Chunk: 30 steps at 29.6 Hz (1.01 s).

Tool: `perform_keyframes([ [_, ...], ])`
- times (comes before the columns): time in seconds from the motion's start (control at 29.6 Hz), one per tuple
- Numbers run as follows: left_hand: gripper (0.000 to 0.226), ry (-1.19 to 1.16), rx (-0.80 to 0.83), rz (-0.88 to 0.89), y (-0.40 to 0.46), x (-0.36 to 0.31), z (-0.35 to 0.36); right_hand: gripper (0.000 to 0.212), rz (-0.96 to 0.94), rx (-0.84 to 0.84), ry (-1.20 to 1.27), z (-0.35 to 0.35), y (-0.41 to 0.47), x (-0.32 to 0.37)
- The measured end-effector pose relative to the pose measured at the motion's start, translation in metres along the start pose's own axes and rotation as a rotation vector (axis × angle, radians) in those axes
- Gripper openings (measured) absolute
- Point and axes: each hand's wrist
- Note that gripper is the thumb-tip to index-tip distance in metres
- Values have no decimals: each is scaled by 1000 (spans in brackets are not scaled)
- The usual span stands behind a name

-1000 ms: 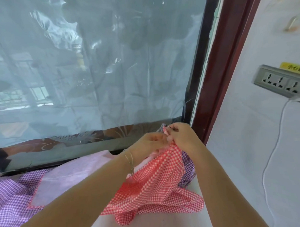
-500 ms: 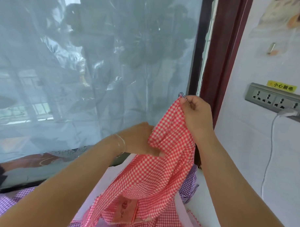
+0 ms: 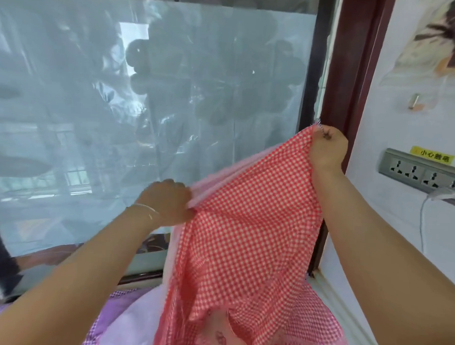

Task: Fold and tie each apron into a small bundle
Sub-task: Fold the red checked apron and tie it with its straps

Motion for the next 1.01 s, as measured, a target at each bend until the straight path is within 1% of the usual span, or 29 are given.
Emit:
perform_keyframes([
  [0.03, 45, 138, -118, -75, 0, 11, 1, 22, -5, -28, 23, 4, 1, 4],
  [0.07, 48, 220, -154, -123, 0, 19, 6, 22, -9, -35, 37, 7, 0, 7],
  [0.1, 53, 237, -106, -121, 1, 24, 13, 22, -10, -19, 44, 10, -2, 9],
  [0.14, 60, 177, -12, -99, -1, 27, 25, 22, -6, 18, 40, 14, -6, 12],
  [0.17, 71, 55, 92, -76, -4, 27, 39, 21, 2, 59, 32, 16, -9, 12],
  [0.2, 84, -105, 148, -55, -8, 27, 53, 21, 12, 95, 30, 19, -12, 12],
  [0.24, 92, -218, 161, -39, -11, 24, 65, 22, 23, 125, 29, 21, -14, 11],
  [0.27, 96, -223, 161, -6, -13, 18, 76, 23, 28, 152, 26, 23, -17, 13],
  [0.34, 93, -42, 166, 106, -16, 0, 93, 22, 18, 200, 25, 29, -23, 18],
  [0.37, 85, 5, 171, 175, -17, -13, 102, 21, 1, 226, 17, 33, -28, 22],
  [0.44, 66, -43, 154, 271, -16, -36, 112, 19, -40, 284, 2, 40, -35, 33],
  [0.51, 56, -273, 114, 306, -13, -54, 112, 19, -67, 342, -6, 46, -44, 42],
  [0.54, 51, -458, 95, 275, -10, -60, 108, 20, -88, 368, -19, 47, -47, 46],
  [0.61, 39, -880, 103, 148, -4, -67, 91, 21, -115, 405, -51, 48, -51, 48],
  [0.64, 29, -1020, 53, 106, 1, -68, 82, 21, -112, 421, -60, 49, -53, 50],
  [0.68, 18, -1040, -54, 87, 6, -69, 73, 21, -110, 434, -67, 48, -54, 50],
  [0.71, 14, -1003, -162, 63, 12, -69, 65, 20, -109, 442, -72, 48, -55, 50],
  [0.78, 21, -863, -325, 15, 22, -70, 50, 19, -109, 448, -71, 47, -58, 47],
  [0.84, 32, -760, -418, -36, 28, -72, 36, 19, -104, 448, -57, 45, -62, 46],
  [0.88, 40, -726, -428, -53, 30, -72, 33, 19, -99, 446, -57, 44, -63, 47],
  [0.95, 48, -672, -382, -71, 33, -69, 30, 19, -96, 447, -64, 40, -64, 47],
  [1.01, 43, -663, -288, -69, 36, -65, 33, 20, -96, 463, -72, 35, -65, 47],
])
Point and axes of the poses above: each hand's wrist, its own y-axis towards the middle knuckle, its own z-axis out of the palm, x = y × z, and after that the axes turned 2 degrees about x, right-handed
